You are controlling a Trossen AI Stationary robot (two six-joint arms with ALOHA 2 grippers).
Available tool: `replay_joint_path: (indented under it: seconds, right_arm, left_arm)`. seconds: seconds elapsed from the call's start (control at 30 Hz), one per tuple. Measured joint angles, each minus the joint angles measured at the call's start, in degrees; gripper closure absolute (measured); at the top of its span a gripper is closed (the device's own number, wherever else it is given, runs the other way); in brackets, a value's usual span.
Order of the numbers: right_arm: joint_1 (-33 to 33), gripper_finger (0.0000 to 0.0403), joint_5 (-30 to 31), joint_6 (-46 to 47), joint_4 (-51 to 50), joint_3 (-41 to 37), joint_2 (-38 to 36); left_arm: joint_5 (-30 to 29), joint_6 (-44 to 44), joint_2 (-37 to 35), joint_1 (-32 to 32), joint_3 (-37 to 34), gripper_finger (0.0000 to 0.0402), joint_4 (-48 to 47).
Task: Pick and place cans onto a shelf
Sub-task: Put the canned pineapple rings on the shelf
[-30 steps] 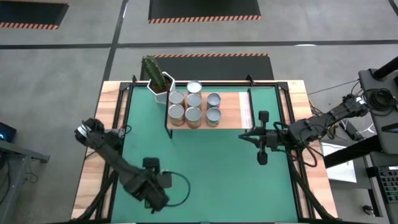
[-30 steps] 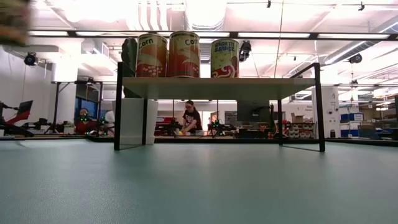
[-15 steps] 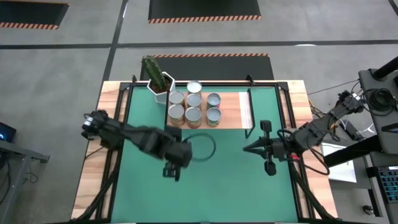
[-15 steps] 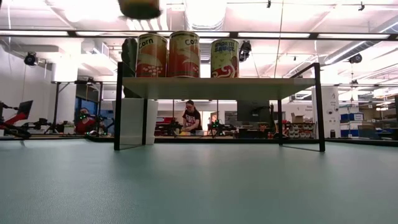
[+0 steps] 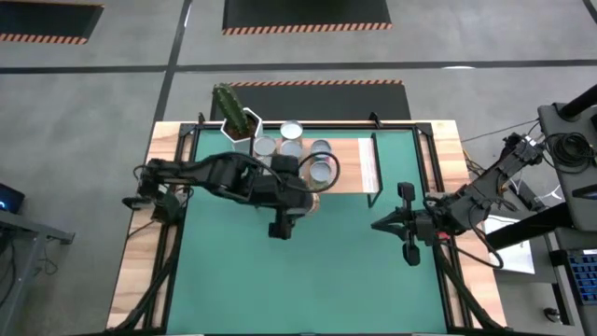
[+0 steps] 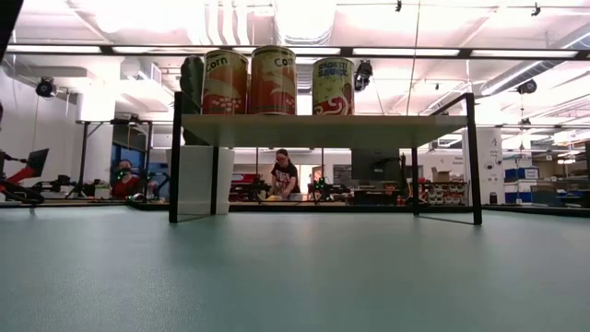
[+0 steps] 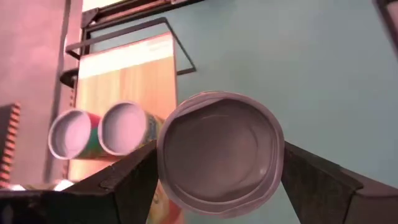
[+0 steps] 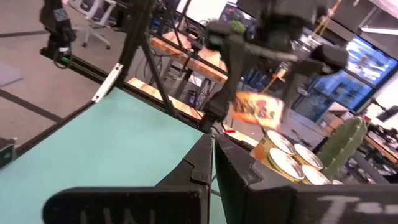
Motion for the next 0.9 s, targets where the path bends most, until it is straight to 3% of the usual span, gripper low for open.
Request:
replay_joint_path:
  seconds: [0.2,0.57,0.77,0.9]
  right_arm:
    - [3.05,0.0394,-0.32,-1.26,-0.24,-1.33,-2.93]
    - [4.30,0.0394,-1.07,-2.64,0.47,-5.16,-9.48]
    - [4.31,0.0394,-7.98,-4.10,0.92,-6.51,-12.08]
    - [4.32,0.0394,-8.04,-4.67,1.77,-7.34,-13.42]
  left_arm:
    - [-6.69,7.45,1.13,0.48,-0.82,0.0119,3.80]
    - [-6.65,16.85,5.34,2.14,-0.15,0.0119,22.47]
    - [-6.52,17.88,9.77,4.66,-0.16,0.0119,27.36]
    - [-6.53,17.88,13.11,6.56,-0.25,0.0119,28.57]
